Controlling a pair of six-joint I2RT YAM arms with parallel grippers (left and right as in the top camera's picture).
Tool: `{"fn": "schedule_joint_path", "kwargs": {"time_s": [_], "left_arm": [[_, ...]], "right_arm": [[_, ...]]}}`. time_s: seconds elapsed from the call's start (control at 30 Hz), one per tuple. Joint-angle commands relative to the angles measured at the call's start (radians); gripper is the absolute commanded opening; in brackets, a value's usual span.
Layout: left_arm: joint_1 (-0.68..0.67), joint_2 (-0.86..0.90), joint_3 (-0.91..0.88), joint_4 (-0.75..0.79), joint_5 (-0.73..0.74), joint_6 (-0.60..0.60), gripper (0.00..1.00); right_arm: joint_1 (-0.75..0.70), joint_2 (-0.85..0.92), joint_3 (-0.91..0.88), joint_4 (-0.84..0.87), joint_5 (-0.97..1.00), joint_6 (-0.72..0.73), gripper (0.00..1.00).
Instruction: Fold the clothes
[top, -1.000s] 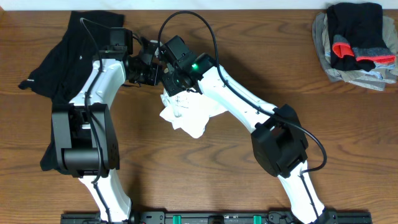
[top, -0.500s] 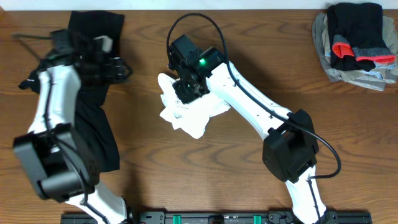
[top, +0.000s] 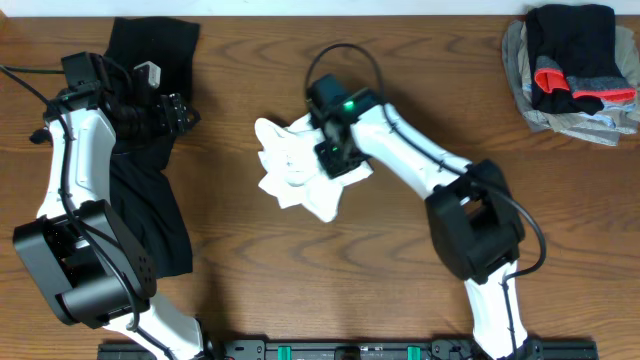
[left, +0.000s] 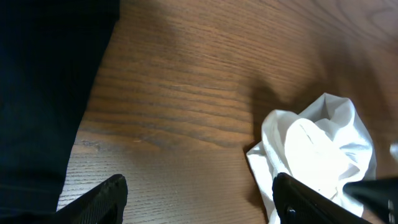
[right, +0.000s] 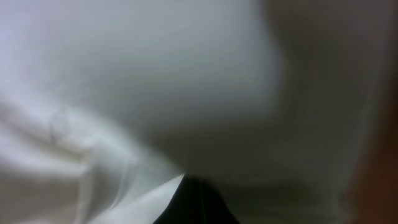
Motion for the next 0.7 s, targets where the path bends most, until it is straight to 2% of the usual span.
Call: {"fn": "schedule_joint_path", "kwargs": {"time_s": [0.0,0.17,0.47,0.53,0.57,0.67], "left_arm": [[0.000,-0.003,0.004,0.000,0.011,-0.003,0.76],[0.000,-0.003,0.004,0.001,0.011,-0.003,0.77],[-0.005,-0.003,0.004,0.011,0.011,-0.003,0.77],[-0.009,-0.003,0.004,0.011,0.011,-0.003,0.76],[-0.011,-0.003,0.004,0.010,0.011,-0.003,0.77],[-0.021,-0.003,0.004,0.008,0.011,-0.004,0.76]], "right_arm": [[-0.077,0.000,-0.054,0.060,0.029,-0.029,0.01],[-0.176,0.000,-0.118,0.211,-0.040,-0.072,0.01],[-0.300,0.005,-0.081,0.449,0.022,-0.130,0.04],[-0.336,0.004,-0.016,0.409,-0.018,-0.129,0.15],[-0.350,0.003,0.028,0.365,-0.040,-0.129,0.24],[-0.377,0.003,0.200,0.169,-0.113,-0.124,0.46]]}}
